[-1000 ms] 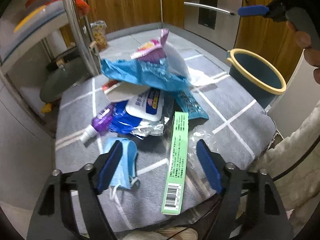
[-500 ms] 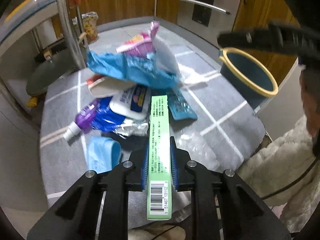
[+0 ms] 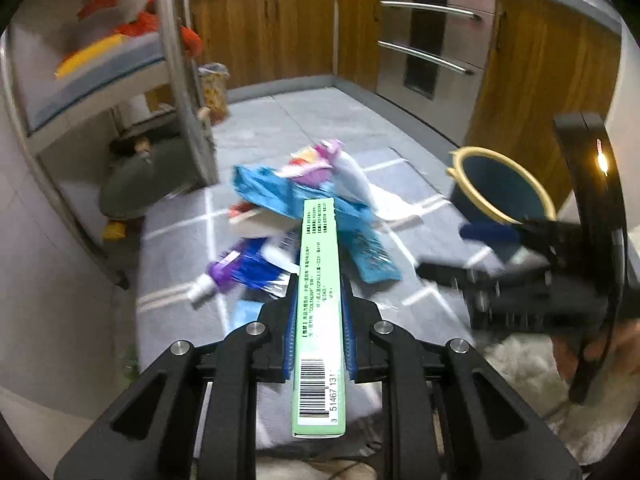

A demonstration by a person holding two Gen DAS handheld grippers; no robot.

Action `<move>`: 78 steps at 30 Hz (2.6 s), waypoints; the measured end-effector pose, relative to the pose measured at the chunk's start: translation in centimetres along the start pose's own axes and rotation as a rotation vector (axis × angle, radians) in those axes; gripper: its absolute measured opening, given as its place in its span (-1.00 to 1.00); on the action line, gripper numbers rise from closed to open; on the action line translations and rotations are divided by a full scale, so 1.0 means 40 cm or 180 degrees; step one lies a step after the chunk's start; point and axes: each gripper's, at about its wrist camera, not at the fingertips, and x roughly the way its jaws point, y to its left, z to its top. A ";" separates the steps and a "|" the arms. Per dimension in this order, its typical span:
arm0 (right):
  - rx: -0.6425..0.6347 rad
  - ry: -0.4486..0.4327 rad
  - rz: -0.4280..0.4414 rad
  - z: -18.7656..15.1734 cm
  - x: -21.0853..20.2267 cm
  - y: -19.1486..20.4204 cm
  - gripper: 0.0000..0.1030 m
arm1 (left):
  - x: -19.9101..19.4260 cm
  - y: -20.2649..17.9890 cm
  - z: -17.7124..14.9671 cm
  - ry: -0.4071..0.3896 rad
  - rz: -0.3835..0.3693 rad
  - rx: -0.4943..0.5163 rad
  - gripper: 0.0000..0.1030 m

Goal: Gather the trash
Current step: 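Grasp the green barcode strip with the left gripper while the right gripper grasps the clear plastic bag, then carry the clear bag over the bin with the right gripper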

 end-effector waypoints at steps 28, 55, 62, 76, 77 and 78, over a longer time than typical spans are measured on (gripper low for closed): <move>-0.0501 0.0184 0.0006 -0.054 0.080 0.076 -0.39 | -0.040 0.021 0.031 -0.0291 0.0135 -0.0173 -0.65; 0.0568 -0.0904 -0.0518 0.049 -0.289 -0.271 -0.40 | -0.110 -0.178 0.149 -0.0673 -0.0117 0.0148 -0.65; 0.0340 -0.1149 -0.0849 0.121 -0.383 -0.367 -0.40 | -0.133 -0.214 0.234 -0.0896 -0.0331 0.0084 -0.65; 0.0859 -0.1062 -0.1195 0.110 -0.346 -0.604 -0.40 | -0.083 -0.351 0.417 -0.1145 -0.0676 0.0487 -0.64; 0.0859 -0.1074 -0.1202 0.109 -0.345 -0.614 -0.40 | -0.062 -0.367 0.411 -0.1132 -0.0726 0.0483 -0.64; 0.0863 -0.1066 -0.1211 0.109 -0.343 -0.620 -0.39 | -0.050 -0.374 0.414 -0.1114 -0.0762 0.0474 -0.64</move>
